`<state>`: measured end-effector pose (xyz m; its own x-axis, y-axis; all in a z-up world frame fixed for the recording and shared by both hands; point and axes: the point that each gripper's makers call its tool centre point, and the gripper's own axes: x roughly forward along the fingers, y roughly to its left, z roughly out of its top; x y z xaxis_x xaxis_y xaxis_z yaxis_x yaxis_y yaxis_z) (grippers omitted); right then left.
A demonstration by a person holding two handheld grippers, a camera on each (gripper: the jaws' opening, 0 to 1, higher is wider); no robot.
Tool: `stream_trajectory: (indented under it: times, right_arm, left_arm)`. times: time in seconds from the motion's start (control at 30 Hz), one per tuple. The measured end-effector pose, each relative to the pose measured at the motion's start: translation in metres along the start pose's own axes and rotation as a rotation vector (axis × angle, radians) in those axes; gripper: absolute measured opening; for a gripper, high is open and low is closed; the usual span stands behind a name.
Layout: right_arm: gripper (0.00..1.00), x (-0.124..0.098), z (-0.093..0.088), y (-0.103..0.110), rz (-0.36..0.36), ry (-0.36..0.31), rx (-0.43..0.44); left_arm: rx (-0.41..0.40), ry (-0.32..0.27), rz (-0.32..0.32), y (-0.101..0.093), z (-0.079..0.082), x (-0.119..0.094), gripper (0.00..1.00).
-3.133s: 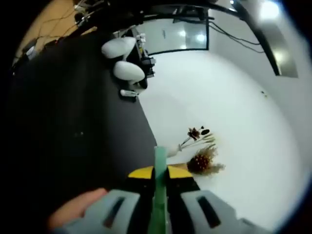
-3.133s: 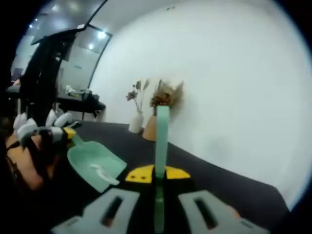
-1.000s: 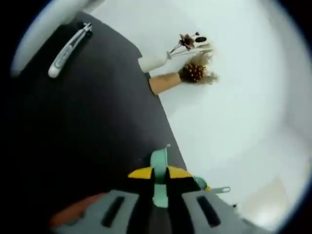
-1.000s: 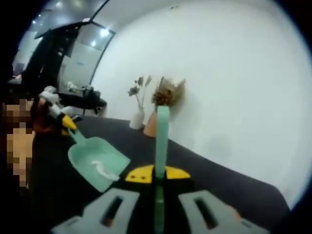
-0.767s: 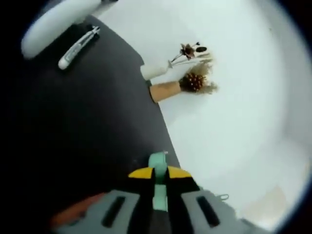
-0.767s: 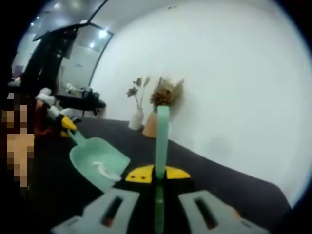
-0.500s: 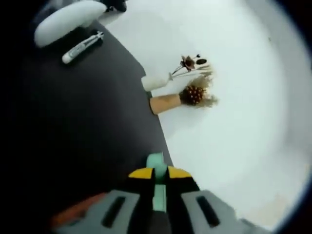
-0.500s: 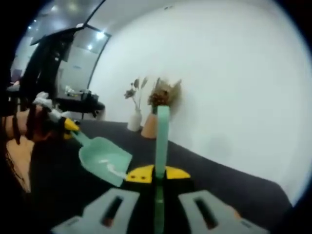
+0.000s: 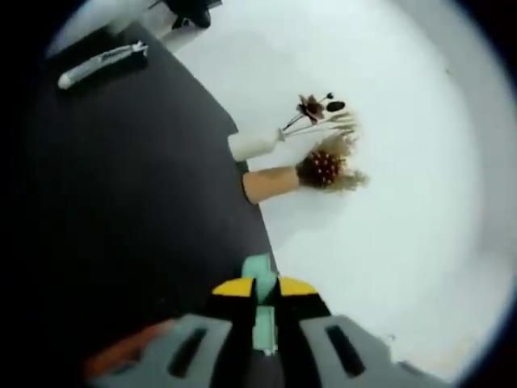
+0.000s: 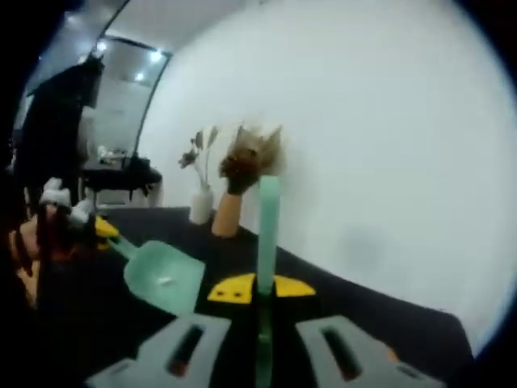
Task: Pick up the broom and sweep the trash on the tabletop into the dustpan.
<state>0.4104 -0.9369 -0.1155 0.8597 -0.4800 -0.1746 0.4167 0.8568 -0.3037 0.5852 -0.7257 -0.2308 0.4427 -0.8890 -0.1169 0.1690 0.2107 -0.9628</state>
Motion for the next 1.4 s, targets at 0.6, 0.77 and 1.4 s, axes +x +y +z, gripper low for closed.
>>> stream_trajectory:
  times: [0.6,0.77,1.4]
  right_arm:
    - [0.07,0.055,-0.037,0.047,0.017,0.136,-0.183]
    - [0.07,0.053,-0.031,0.044,0.005,0.119,-0.221]
    - [0.06,0.05,-0.043,0.081,0.079,0.159,-0.277]
  left_arm:
    - [0.042,0.127,0.003,0.014,-0.015,-0.019,0.09]
    - [0.021,0.108,0.023,0.019,-0.023,-0.044,0.09]
    - [0.027,0.115,0.029,0.007,-0.051,-0.052,0.09]
